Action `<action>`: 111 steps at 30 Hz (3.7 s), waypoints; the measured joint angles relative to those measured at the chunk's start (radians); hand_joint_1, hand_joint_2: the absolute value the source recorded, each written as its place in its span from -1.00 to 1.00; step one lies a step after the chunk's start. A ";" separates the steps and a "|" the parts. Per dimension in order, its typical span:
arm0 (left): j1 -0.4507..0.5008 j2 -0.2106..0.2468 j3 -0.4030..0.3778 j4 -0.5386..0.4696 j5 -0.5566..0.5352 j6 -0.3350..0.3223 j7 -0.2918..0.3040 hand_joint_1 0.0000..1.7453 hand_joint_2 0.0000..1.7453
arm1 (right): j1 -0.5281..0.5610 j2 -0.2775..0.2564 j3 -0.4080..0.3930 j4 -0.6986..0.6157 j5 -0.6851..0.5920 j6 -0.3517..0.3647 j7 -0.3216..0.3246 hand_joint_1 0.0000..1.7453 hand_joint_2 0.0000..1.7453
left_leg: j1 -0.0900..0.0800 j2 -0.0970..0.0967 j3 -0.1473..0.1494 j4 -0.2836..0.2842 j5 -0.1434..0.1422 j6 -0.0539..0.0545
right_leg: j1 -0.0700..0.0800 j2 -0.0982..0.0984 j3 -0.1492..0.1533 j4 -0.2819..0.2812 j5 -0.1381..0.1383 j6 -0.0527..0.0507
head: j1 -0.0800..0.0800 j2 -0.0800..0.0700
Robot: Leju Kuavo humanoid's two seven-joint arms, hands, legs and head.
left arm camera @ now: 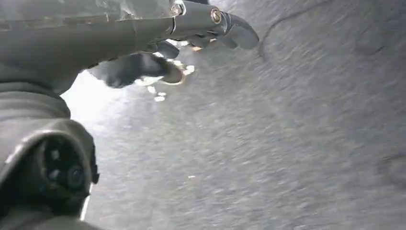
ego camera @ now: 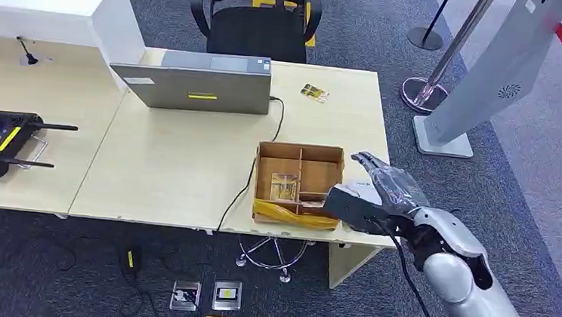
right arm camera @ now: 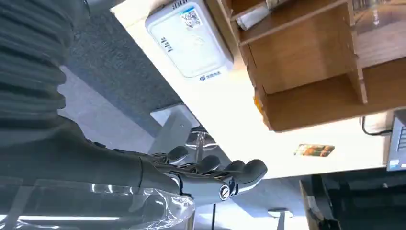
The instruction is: Pass the card to the sensor for recognition and then transmit it.
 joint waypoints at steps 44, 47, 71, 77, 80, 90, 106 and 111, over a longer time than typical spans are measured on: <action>-0.001 -0.230 0.001 0.014 0.072 0.004 0.083 -1.00 -1.00 | 0.035 -0.035 -0.001 -0.147 -0.044 0.043 -0.001 -1.00 1.00 | 0.000 0.000 0.003 0.000 -0.002 -0.003 | 0.000 0.000 0.002 0.002 -0.002 -0.002 | 0.000 0.000; -0.004 -0.258 0.007 0.013 0.095 0.005 0.089 -1.00 -1.00 | -0.031 -0.019 0.048 -0.139 -0.033 0.039 -0.033 -1.00 1.00 | 0.000 -0.001 0.004 0.000 -0.002 -0.003 | 0.000 0.000 0.003 0.003 -0.002 -0.002 | 0.000 0.000; -0.012 -0.291 0.005 -0.011 0.176 0.045 0.073 -1.00 -1.00 | -0.190 0.156 0.290 0.058 0.048 -0.015 -0.052 -1.00 1.00 | 0.001 -0.004 0.004 0.000 -0.002 -0.004 | 0.001 -0.004 0.004 0.003 -0.004 -0.004 | 0.000 0.000; -0.011 -0.259 0.007 -0.010 0.190 0.056 0.048 -1.00 -1.00 | -0.194 0.156 0.296 0.068 0.058 0.000 -0.027 -1.00 1.00 | 0.001 -0.004 0.005 0.000 -0.001 -0.004 | 0.001 -0.004 0.004 0.004 -0.004 -0.004 | 0.000 0.000; -0.011 -0.245 0.013 -0.010 0.197 0.062 0.035 -1.00 -1.00 | -0.193 0.156 0.304 0.076 0.111 -0.031 -0.032 -1.00 1.00 | 0.001 -0.004 0.005 0.000 -0.002 -0.005 | 0.001 -0.004 0.004 0.004 -0.004 -0.004 | 0.000 0.000; -0.050 -0.196 0.037 -0.011 0.162 0.025 0.063 -1.00 -1.00 | -0.163 0.165 0.322 0.148 0.235 -0.111 -0.073 -1.00 1.00 | 0.002 -0.004 0.005 0.000 -0.001 -0.005 | 0.002 -0.004 0.004 0.004 -0.004 -0.004 | 0.000 0.000; -0.226 -0.164 0.048 -0.027 0.085 -0.066 0.225 -1.00 -1.00 | -0.144 0.190 0.324 0.201 0.270 -0.110 -0.094 -1.00 1.00 | 0.002 -0.004 0.007 0.000 -0.001 -0.006 | 0.002 -0.004 0.006 0.004 -0.004 -0.004 | 0.001 0.000; -0.282 -0.161 0.052 -0.036 0.087 -0.031 0.246 -1.00 -1.00 | -0.149 0.205 0.324 0.229 0.283 -0.122 -0.100 -1.00 1.00 | 0.002 -0.004 0.007 0.000 -0.001 -0.006 | 0.001 -0.004 0.006 0.005 -0.004 -0.004 | 0.001 0.000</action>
